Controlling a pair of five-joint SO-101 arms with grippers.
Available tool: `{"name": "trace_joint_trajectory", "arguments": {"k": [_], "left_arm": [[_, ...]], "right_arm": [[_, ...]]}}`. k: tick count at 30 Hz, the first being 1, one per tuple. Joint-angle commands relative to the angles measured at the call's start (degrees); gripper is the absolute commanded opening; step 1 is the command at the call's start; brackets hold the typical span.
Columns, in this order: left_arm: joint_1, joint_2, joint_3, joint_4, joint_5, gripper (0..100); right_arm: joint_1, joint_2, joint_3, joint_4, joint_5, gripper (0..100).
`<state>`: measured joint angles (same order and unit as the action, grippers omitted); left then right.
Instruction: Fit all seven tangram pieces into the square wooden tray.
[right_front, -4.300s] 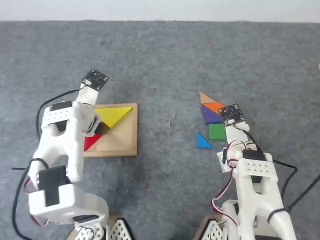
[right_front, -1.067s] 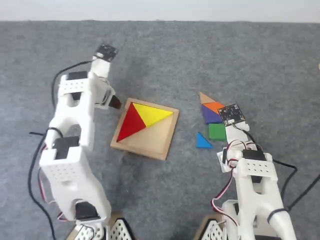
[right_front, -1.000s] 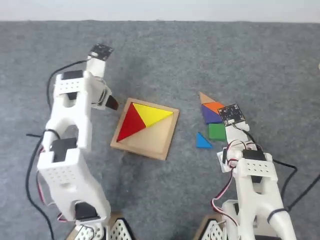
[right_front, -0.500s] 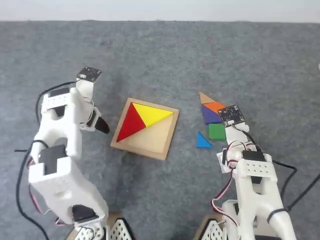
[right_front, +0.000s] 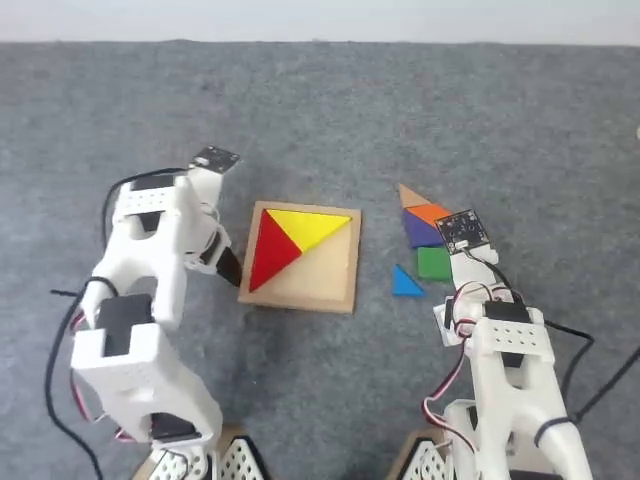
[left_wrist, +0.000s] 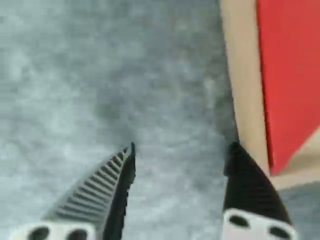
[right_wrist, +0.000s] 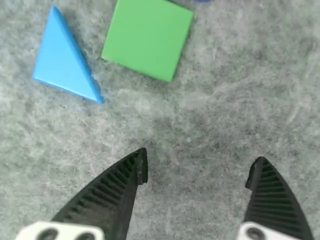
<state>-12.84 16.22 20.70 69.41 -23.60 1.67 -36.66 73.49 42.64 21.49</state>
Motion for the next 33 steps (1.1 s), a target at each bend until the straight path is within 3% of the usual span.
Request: {"name": "trace_joint_trajectory", "arguments": {"k": [1,6,11,16,21,26,33], "left_arm": [[2.37,-2.99,-0.92,1.32,2.81,28],[0.18,-5.80,-5.41,1.32,7.82,28],[-2.55,-24.44,-5.14,0.88,12.75,28],[-0.35,-54.51,18.15,-8.18,12.48,28],[2.11,-74.90,43.21,-18.64,11.34,28],[2.37,-78.15,51.12,-21.63,11.34,28],[2.46,-78.33,56.31,-21.98,10.99,28]], "right_arm": [[0.31,-1.36,-0.44,-1.01,0.44,31.8],[0.31,-1.36,-0.44,-1.01,0.44,31.8],[0.66,-1.98,-0.35,-0.57,0.53,31.8],[1.54,-5.58,-1.23,-0.04,0.44,31.8],[1.63,-13.49,-7.91,13.32,0.88,31.8],[-1.98,-15.16,-20.22,26.59,3.08,31.8],[-2.15,-2.86,-35.69,31.78,-2.73,31.8]]}}
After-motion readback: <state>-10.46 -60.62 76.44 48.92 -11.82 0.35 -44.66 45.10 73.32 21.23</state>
